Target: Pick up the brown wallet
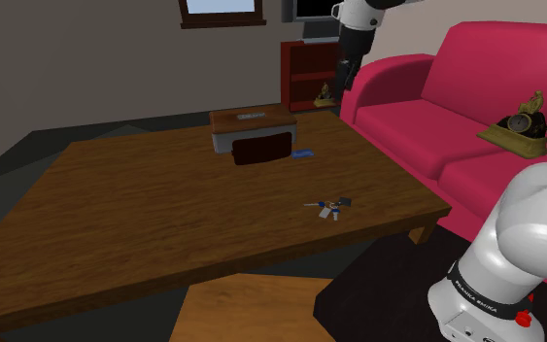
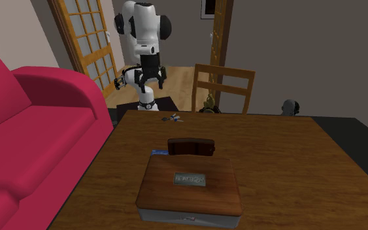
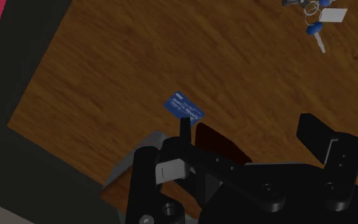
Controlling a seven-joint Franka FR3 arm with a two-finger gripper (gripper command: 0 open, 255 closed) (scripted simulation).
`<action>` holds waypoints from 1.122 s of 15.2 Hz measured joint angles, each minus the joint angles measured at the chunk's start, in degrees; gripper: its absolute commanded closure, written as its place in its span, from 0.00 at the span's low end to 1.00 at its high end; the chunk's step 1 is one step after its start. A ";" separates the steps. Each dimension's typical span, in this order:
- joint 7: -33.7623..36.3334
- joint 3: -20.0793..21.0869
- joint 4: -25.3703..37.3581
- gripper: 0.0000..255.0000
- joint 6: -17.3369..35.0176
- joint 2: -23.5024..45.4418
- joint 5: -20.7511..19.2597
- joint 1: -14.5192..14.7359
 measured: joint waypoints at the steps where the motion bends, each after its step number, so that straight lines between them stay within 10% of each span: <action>1: -1.78 -0.38 1.33 0.00 0.48 1.99 0.21 0.54; 17: -29.10 -0.89 22.27 0.00 9.55 35.99 6.11 5.95</action>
